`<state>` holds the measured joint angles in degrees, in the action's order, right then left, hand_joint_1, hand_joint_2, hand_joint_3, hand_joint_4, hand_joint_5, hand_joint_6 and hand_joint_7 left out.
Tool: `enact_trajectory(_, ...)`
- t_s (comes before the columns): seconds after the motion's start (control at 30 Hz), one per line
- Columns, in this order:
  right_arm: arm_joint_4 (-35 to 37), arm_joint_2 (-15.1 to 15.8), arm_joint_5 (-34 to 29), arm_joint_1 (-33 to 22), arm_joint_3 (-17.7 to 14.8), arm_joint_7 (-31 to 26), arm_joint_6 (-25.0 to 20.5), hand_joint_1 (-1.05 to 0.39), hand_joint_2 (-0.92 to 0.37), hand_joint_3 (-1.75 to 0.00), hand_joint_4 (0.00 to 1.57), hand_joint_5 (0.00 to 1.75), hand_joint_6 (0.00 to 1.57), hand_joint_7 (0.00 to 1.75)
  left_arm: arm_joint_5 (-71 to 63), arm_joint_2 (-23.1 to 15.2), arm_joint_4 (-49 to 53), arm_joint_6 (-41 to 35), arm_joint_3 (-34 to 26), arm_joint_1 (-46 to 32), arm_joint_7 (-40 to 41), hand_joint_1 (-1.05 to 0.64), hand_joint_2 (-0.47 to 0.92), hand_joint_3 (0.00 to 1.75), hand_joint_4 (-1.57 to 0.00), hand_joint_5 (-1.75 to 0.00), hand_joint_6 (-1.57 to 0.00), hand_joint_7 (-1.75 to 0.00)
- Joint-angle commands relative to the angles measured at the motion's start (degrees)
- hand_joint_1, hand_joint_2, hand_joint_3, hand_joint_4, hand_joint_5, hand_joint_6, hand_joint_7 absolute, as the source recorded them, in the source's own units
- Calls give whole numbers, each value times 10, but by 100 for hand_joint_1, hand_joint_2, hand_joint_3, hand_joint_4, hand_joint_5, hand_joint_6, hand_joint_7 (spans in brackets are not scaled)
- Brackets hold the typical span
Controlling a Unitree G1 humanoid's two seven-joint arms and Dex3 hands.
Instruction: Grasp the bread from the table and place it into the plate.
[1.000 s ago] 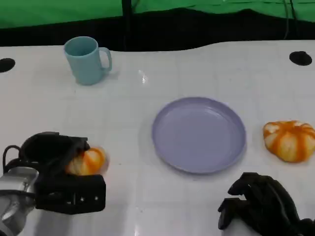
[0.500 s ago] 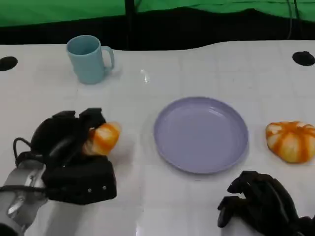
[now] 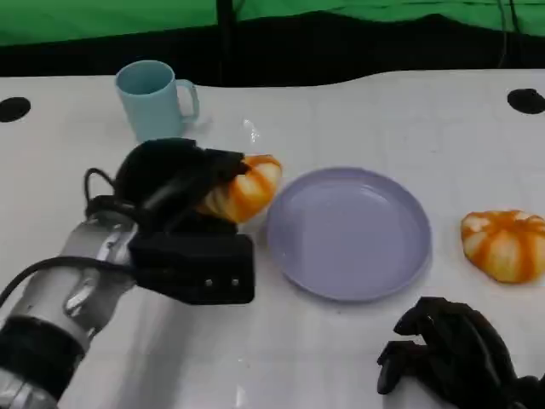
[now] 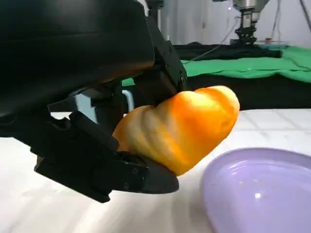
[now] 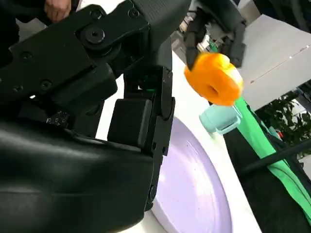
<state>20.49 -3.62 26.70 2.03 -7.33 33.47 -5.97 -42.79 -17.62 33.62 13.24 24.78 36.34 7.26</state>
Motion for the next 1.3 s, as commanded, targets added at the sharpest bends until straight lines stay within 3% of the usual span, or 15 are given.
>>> enact_trajectory(0.03, 7, 9, -2, 2, -4, 5, 10, -105, -74, 0, 157, 78, 157, 40, -5, 24, 37, 6, 15, 40, 8, -28, 71, 62, -79, -173, -95, -83)
enact_trajectory(0.07, 7, 9, -3, 2, -4, 5, 10, -105, -74, 0, 157, 78, 157, 40, -5, 27, 42, 7, 18, 43, 9, -28, 71, 62, -79, -172, -99, -71)
enact_trajectory(0.17, 8, 10, -2, 2, -4, 7, 10, -105, -74, 0, 157, 78, 157, 40, -7, 49, 68, 12, 30, 65, 14, -29, 71, 63, -79, -172, -101, -58)
enact_trajectory(0.2, 8, 10, -2, 2, -4, 8, 10, -105, -74, 0, 157, 77, 157, 39, -9, 60, 80, 16, 36, 74, 19, -30, 70, 67, -79, -173, -98, -70)
enact_trajectory(0.23, 8, 10, -1, 1, -4, 10, 10, -105, -74, 0, 157, 77, 157, 39, -10, 67, 89, 20, 41, 81, 23, -29, 65, 75, -80, -174, -84, -112)
enact_trajectory(0.3, 7, 9, -1, 0, -3, 10, 11, -105, -74, 0, 157, 77, 157, 39, -10, 78, 105, 23, 47, 91, 23, -29, 63, 81, -81, -174, -74, -138)
enact_trajectory(0.43, 7, 8, -1, -1, -3, 11, 14, -105, -74, 0, 157, 76, 157, 39, -10, 112, 148, 28, 59, 117, 28, -33, 64, 84, -81, -175, -84, -100)
enact_trajectory(0.73, 5, 6, -1, -5, -1, 13, 14, -105, -74, 0, 157, 76, 157, 39, -14, 157, 232, 44, 78, 151, 58, -31, 66, 86, -86, -175, -83, -90)
enact_trajectory(0.93, 5, 5, 2, -5, -2, 16, 13, -105, -74, 0, 157, 76, 157, 39, -8, 169, 257, 43, 85, 167, 30, -31, 69, 77, -78, -174, -77, -88)
enact_trajectory(1.03, 6, 5, 0, -5, -2, 18, 17, -105, -76, -1, 157, 75, 157, 39, -9, 169, 258, 36, 91, 172, 9, -32, 81, 60, -71, -161, -74, -89)
enact_trajectory(1.07, 5, 4, 1, -5, -2, 18, 15, -105, -75, 0, 157, 74, 157, 37, -12, 167, 257, 32, 94, 173, 2, -36, 88, 48, -61, -152, -64, -68)
enact_trajectory(1.13, 4, 3, 0, -6, -1, 15, 15, -105, -75, 0, 157, 74, 157, 37, -25, 163, 251, 21, 105, 174, -4, -40, 91, 37, -52, -150, -53, -47)
enact_trajectory(1.17, 3, 2, 0, -6, -1, 14, 15, -105, -74, 0, 157, 74, 157, 37, -29, 162, 248, 17, 109, 174, -6, -45, 92, 32, -45, -137, -45, -34)
enact_trajectory(1.23, 0, 0, -1, -7, 0, 9, 14, -105, -74, 0, 157, 74, 157, 37, -35, 159, 243, 5, 117, 175, -14, -47, 92, 29, -42, -130, -41, -26)
enact_trajectory(1.3, -4, -1, -1, -10, 1, 5, 10, -105, -74, 0, 157, 75, 157, 38, -43, 155, 232, -13, 127, 177, -36, -54, 92, 29, -37, -108, -36, -16)
